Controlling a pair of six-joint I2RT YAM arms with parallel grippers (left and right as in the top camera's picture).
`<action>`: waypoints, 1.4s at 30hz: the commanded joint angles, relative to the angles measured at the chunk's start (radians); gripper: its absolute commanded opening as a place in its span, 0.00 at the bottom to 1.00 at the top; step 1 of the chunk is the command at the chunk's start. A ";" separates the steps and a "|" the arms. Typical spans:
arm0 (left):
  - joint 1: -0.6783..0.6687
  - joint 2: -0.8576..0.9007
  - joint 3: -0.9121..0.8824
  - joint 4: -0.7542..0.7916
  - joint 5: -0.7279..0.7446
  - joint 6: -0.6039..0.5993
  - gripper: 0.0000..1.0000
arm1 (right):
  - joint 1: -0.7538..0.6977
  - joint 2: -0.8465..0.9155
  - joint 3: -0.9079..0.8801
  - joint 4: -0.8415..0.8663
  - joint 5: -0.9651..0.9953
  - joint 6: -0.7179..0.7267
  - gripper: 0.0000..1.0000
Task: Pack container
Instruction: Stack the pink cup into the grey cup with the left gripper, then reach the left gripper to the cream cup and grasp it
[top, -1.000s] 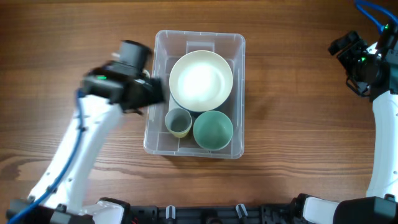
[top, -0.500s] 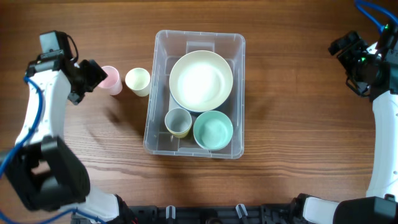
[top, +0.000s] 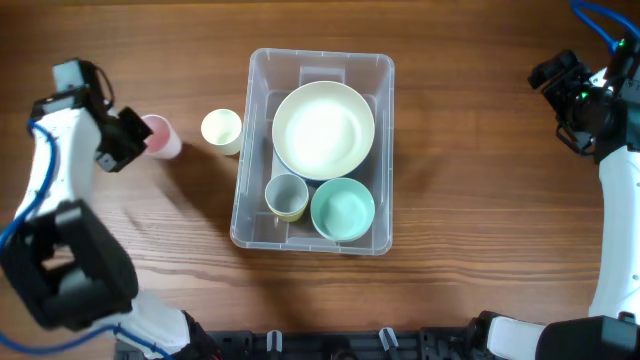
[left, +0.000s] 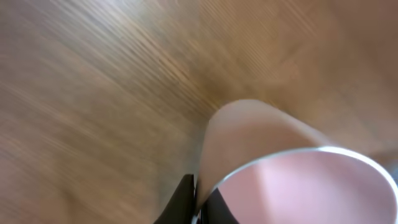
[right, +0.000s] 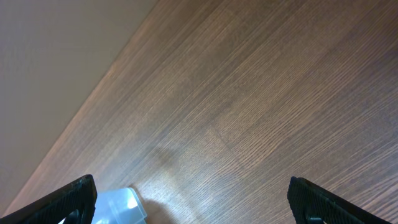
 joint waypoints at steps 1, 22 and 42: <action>-0.027 -0.211 0.079 -0.088 0.036 0.019 0.04 | 0.002 0.010 0.008 0.002 -0.005 0.007 1.00; -0.745 -0.417 -0.125 -0.240 -0.016 -0.062 0.04 | 0.002 0.010 0.008 0.002 -0.005 0.007 1.00; -0.320 -0.264 -0.006 -0.004 -0.046 -0.056 0.76 | 0.002 0.010 0.008 0.002 -0.005 0.007 1.00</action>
